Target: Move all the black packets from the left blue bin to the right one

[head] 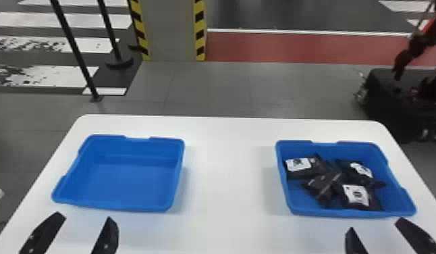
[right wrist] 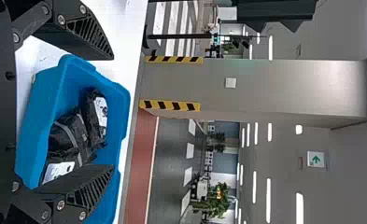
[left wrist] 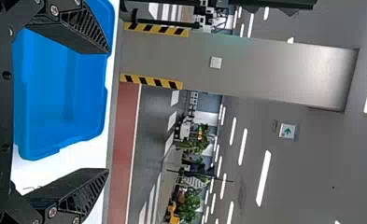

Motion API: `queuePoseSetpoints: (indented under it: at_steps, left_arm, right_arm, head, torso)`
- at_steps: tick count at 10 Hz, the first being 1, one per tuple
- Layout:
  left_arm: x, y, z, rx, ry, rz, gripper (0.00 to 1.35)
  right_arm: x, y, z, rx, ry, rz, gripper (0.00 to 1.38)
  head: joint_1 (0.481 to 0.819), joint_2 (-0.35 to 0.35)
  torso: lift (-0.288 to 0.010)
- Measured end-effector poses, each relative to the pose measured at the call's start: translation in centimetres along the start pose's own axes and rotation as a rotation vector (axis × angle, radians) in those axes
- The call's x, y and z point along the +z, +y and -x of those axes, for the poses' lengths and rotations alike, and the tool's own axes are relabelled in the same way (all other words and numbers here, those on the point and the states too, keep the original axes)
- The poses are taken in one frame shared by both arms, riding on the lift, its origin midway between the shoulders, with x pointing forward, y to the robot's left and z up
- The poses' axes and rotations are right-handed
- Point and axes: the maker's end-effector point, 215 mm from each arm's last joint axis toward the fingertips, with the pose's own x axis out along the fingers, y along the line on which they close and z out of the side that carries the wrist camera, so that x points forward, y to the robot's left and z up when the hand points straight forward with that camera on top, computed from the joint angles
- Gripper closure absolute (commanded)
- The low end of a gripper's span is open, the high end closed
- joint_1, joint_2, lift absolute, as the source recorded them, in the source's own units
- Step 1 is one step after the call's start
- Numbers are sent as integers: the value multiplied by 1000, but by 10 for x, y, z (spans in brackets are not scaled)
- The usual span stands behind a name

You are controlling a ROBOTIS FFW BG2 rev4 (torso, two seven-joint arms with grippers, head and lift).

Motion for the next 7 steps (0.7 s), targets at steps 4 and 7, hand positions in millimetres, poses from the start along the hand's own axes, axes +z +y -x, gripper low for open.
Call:
queuePoseSetpoints:
  at_steps: [4,7]
  left_arm:
    - [-5,-2,1,-3,13,19,79]
    - [-6,-5,0,-9,16,31,-1]
  right_arm:
    - [-2,0,2,-2,3,-9,111]
    - [-3,1,2,-1,4,-11,-2]
  head:
    - [695,4]
    - [695,0]
  torso:
    - [-110]
    - [-110]
